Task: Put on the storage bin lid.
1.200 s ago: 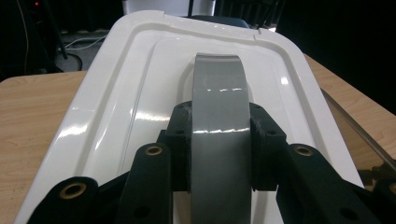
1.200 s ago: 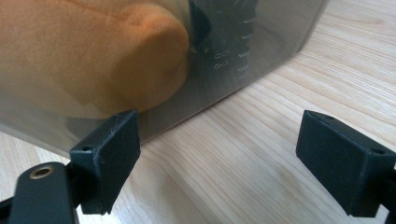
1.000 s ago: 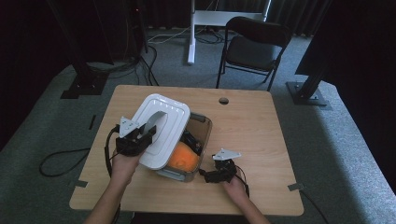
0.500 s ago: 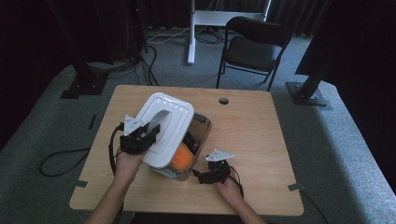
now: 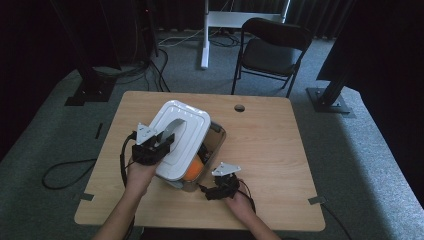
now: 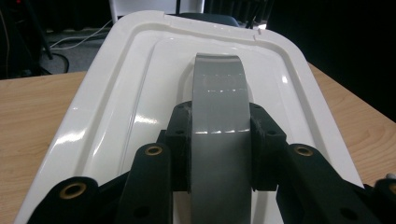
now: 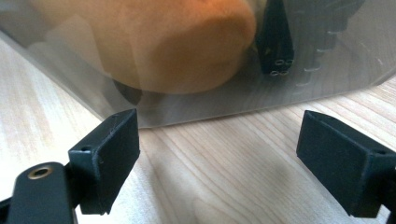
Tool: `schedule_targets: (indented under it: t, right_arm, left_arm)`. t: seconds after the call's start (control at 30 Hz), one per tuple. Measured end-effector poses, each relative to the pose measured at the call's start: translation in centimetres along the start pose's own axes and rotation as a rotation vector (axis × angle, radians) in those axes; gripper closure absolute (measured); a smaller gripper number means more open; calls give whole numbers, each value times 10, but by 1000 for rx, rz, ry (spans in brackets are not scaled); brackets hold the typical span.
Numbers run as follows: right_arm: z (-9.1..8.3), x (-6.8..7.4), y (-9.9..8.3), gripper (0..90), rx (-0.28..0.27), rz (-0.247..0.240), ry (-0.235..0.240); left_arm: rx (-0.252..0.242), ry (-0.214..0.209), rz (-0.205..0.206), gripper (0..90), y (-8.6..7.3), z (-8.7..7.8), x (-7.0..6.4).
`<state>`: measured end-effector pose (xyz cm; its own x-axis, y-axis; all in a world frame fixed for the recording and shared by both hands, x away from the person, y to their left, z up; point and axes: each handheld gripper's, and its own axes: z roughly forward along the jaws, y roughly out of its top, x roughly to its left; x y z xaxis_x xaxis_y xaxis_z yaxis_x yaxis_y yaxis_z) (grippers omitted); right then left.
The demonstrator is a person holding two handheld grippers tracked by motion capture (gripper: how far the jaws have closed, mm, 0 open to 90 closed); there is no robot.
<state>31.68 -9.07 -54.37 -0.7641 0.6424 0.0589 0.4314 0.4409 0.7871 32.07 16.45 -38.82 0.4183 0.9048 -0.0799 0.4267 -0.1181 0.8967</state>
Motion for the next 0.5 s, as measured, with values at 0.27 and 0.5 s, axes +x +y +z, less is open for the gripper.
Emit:
schedule_targets:
  t: [0.27, 0.5]
  right_arm:
    - [-3, -4, -2, 126, -17, 26, 0]
    - [-3, -4, -2, 126, -20, 26, 2]
  left_arm:
    - [12, -18, -5, 673, 2, 6, -4]
    - [44, -42, 4, 673, 0, 16, -10]
